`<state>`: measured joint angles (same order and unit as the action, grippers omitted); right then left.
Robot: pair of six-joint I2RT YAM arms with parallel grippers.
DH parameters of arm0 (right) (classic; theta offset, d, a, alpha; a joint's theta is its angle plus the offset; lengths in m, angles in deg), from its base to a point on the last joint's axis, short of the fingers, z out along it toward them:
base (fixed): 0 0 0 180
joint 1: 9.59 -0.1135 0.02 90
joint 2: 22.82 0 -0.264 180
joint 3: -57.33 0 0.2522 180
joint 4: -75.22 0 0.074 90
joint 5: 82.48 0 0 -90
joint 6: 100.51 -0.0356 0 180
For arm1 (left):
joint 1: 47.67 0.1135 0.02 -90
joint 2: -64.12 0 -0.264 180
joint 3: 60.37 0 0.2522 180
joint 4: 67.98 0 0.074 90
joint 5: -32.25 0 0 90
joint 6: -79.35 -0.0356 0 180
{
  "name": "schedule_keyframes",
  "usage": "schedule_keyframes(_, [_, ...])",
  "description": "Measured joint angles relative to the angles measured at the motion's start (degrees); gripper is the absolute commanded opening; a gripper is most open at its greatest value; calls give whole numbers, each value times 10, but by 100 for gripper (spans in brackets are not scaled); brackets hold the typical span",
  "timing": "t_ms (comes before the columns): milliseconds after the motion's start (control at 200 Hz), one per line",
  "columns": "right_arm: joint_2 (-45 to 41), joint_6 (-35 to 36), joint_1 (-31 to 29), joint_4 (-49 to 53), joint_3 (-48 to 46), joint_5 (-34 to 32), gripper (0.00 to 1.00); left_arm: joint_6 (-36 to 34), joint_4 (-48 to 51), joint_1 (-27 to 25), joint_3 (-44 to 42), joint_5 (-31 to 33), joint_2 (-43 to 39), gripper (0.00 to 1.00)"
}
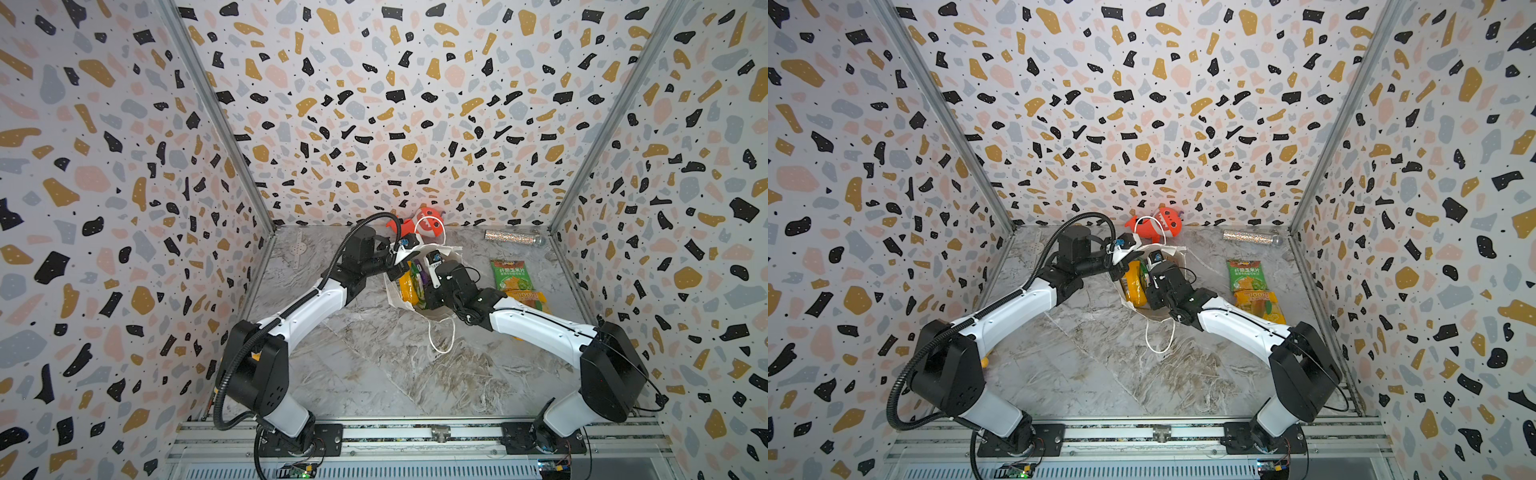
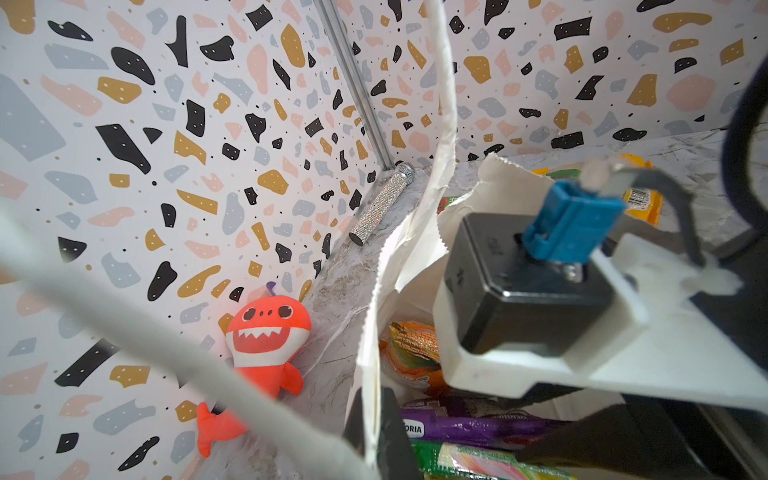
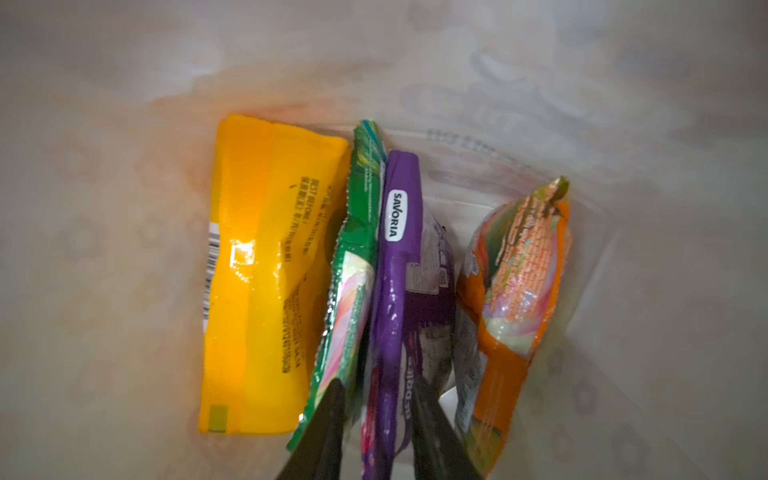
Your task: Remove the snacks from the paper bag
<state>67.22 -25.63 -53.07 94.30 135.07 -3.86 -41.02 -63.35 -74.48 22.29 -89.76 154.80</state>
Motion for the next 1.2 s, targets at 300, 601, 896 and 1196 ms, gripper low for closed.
schedule_keyframes(300, [39, -3, 14, 6, 32, -14, 36, 0, -1, 0, 0, 0, 0, 0])
schedule_keyframes(601, [90, -3, 19, 7, 66, -6, 37, 0, -1, 0, 0, 4, 0, 0])
schedule_keyframes(896, [120, -6, 21, 8, 86, -2, 17, 0, -4, 1, 0, 13, 0, 0])
schedule_keyframes(1196, [120, -3, 27, 11, 86, -2, 0, 0, -4, 1, 0, 13, 0, 0])
